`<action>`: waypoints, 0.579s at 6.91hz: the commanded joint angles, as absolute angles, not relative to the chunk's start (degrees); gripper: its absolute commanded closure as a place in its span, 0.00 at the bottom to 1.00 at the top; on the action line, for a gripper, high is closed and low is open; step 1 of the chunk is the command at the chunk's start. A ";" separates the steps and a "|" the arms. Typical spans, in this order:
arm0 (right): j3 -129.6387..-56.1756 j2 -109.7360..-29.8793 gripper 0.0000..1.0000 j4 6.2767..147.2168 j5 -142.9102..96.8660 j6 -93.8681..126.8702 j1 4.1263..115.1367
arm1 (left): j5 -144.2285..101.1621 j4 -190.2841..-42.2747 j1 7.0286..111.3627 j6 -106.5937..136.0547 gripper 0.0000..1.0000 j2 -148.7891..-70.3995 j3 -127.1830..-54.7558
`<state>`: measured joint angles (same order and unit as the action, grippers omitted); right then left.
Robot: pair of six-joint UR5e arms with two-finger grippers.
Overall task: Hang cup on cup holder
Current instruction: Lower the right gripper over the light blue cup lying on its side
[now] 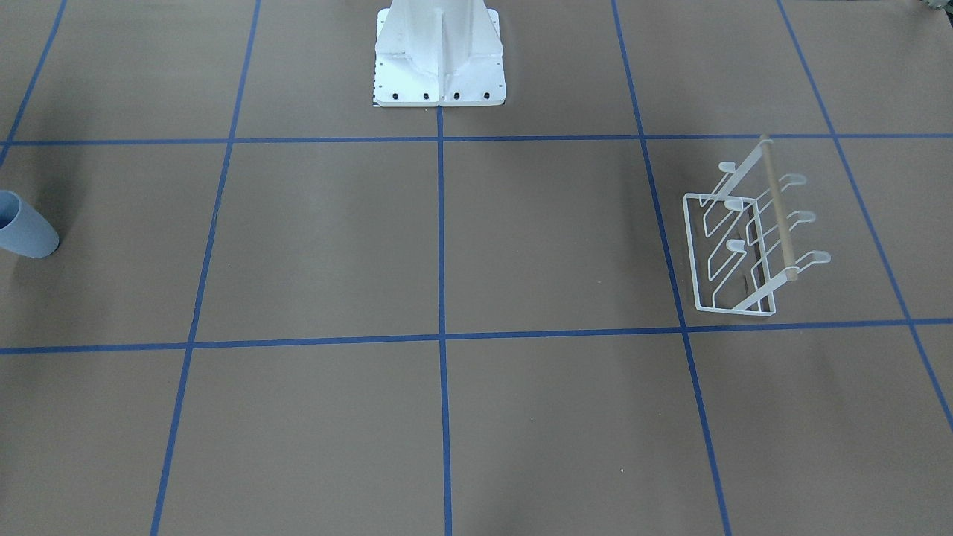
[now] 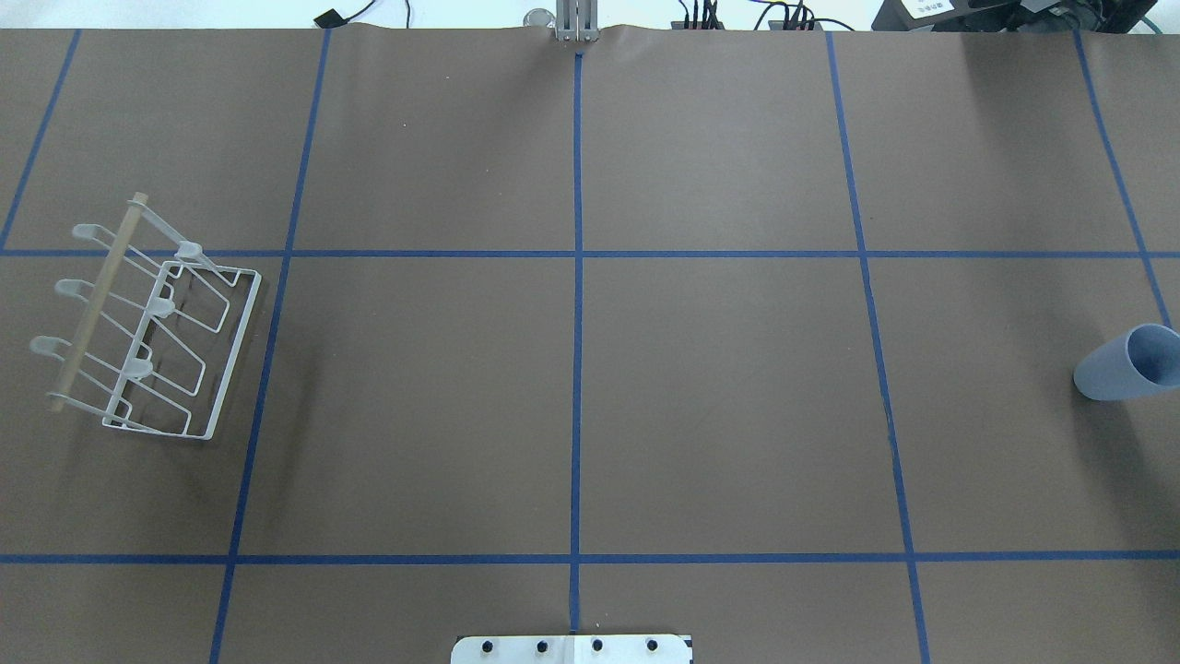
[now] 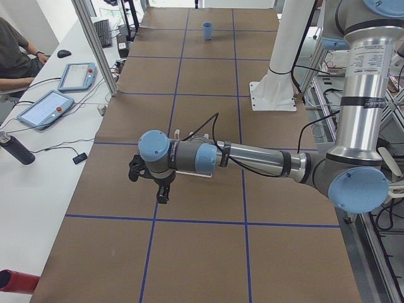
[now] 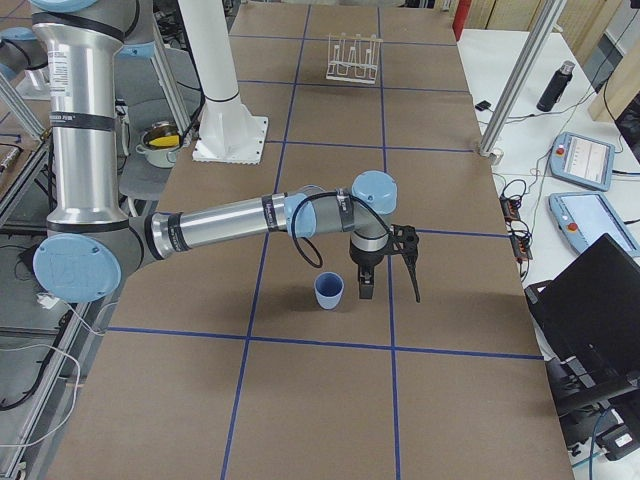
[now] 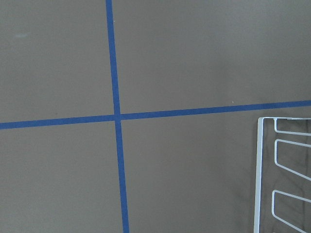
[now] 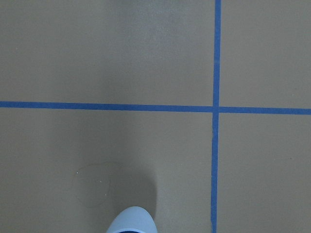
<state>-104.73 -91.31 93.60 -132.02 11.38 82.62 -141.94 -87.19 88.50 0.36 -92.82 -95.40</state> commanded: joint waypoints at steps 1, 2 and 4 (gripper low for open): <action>-104.68 -91.32 0.00 93.52 -132.10 11.51 82.62 | -141.94 -87.19 88.51 0.35 0.02 -93.07 -95.88; -104.68 -91.32 0.00 93.52 -132.10 11.51 82.62 | -141.94 -87.36 88.42 0.26 0.02 -93.34 -95.89; -104.68 -91.32 0.00 93.60 -132.19 11.51 82.62 | -141.94 -91.73 88.42 0.35 0.02 -92.55 -95.28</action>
<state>-104.68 -91.32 93.58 -132.16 11.47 82.62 -141.94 -89.36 88.43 0.29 -92.95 -95.71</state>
